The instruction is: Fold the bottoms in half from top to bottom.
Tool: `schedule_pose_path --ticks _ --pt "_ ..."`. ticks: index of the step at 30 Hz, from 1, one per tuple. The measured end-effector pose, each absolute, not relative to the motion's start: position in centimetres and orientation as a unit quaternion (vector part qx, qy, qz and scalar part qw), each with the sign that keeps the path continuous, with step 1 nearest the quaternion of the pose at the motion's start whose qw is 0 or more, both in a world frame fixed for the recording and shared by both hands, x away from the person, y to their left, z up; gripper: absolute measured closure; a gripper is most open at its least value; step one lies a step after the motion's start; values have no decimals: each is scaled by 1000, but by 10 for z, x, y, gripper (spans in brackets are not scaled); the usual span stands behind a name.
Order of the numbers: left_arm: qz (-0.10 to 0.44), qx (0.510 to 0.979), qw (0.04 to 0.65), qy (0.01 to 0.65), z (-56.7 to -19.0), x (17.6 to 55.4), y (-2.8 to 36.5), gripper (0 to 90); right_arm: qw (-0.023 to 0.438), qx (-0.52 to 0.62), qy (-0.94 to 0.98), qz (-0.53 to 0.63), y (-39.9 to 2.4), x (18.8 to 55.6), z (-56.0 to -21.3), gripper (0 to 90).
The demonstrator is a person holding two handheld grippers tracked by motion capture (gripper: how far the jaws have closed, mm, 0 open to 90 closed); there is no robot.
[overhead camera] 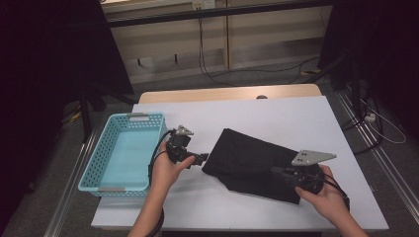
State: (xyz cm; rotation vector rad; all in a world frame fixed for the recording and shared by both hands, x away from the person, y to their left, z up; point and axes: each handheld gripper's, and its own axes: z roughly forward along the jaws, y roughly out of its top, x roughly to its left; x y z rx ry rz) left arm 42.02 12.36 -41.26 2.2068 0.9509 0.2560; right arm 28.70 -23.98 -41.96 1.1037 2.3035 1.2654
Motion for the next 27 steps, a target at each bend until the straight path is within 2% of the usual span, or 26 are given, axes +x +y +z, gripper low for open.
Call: schedule_pose_path --ticks 27 --pt "92 852 355 374 -417 422 129 63 141 368 811 432 -236 282 -421 899"
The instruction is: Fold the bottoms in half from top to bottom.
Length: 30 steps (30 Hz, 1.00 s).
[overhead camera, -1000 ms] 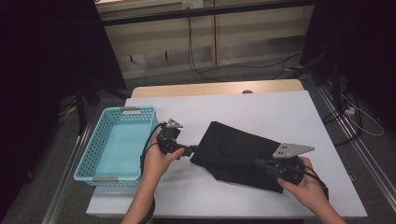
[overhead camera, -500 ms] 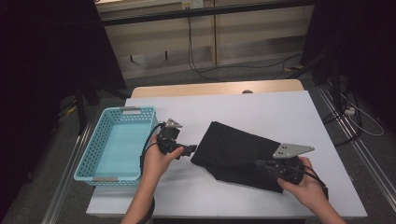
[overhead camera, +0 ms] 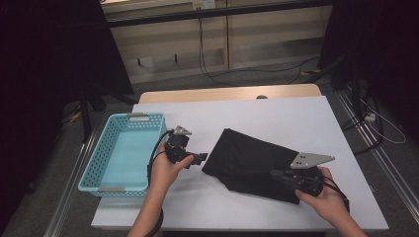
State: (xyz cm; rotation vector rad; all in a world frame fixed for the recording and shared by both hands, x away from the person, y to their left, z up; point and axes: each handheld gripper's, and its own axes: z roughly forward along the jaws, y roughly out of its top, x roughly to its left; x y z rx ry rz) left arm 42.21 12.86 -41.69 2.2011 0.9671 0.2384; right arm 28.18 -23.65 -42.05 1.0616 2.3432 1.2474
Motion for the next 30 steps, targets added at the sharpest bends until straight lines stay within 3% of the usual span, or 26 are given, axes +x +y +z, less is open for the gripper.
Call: schedule_pose_path --ticks 30 --pt "92 852 354 374 -418 424 127 63 153 370 819 411 -251 266 -421 899"
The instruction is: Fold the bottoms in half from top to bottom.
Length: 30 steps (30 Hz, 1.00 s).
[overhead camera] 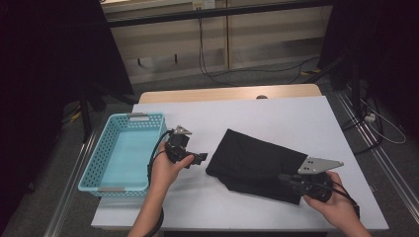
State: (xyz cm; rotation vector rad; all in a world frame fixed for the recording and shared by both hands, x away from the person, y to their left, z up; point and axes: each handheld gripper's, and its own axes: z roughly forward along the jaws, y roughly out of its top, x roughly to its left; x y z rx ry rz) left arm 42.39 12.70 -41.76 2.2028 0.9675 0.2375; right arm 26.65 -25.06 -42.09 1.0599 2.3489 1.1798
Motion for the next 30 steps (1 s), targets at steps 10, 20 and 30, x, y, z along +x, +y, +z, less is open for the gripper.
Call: schedule_pose_path --ticks 10,20,30 --pt "89 856 349 370 -419 424 124 63 155 372 817 412 -256 263 -420 899" --pt "90 856 351 368 -418 423 124 63 156 375 815 414 -260 261 -418 899" --pt "90 856 350 370 -418 425 126 64 158 377 812 416 -263 259 -415 899"
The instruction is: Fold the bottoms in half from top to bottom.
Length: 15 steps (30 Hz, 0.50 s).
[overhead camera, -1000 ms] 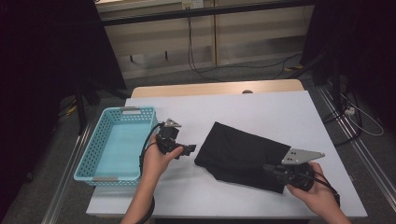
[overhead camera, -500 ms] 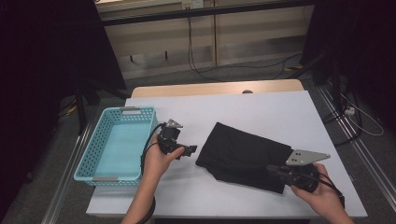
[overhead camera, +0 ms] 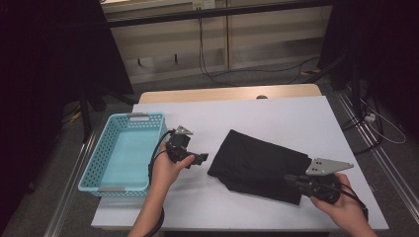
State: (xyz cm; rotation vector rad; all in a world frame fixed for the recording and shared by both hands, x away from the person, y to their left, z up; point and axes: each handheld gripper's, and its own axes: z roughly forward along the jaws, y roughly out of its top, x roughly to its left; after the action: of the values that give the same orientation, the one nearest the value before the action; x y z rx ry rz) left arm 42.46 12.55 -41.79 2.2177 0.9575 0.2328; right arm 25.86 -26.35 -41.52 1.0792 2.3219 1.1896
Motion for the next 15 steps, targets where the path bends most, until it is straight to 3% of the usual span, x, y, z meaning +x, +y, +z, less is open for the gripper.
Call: schedule_pose_path --ticks 15 --pt "90 857 350 368 -418 426 125 64 162 381 808 418 -272 256 -412 899"
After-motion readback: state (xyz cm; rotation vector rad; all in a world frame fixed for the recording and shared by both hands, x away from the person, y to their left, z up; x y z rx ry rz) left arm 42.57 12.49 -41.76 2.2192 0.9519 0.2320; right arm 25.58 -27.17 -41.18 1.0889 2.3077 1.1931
